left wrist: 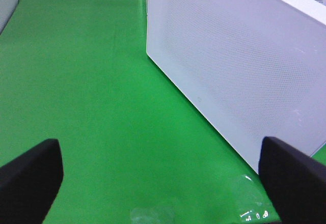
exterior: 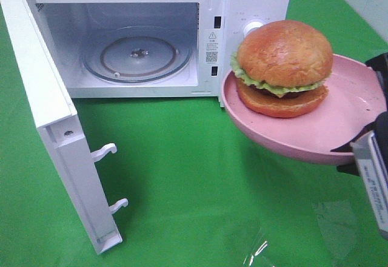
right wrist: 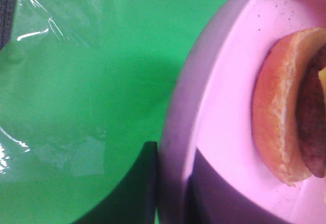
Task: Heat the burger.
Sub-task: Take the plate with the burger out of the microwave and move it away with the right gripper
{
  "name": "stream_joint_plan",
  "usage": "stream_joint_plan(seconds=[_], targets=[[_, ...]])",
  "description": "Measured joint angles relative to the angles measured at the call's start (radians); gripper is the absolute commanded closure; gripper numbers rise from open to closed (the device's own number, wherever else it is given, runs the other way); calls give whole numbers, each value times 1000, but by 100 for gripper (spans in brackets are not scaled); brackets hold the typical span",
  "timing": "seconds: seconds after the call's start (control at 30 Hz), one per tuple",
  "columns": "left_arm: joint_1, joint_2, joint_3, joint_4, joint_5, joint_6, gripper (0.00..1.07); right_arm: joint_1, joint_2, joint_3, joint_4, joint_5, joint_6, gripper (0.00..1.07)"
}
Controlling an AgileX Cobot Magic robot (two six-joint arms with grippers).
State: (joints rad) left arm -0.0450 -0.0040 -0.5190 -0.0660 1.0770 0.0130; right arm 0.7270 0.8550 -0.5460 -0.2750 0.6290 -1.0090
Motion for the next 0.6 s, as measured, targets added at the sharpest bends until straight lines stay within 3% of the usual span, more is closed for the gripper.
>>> stream_joint_plan(seconds=[0.6], targets=[[0,0,0,0,0,0,10,0,-71,0,-145,234,315,107]])
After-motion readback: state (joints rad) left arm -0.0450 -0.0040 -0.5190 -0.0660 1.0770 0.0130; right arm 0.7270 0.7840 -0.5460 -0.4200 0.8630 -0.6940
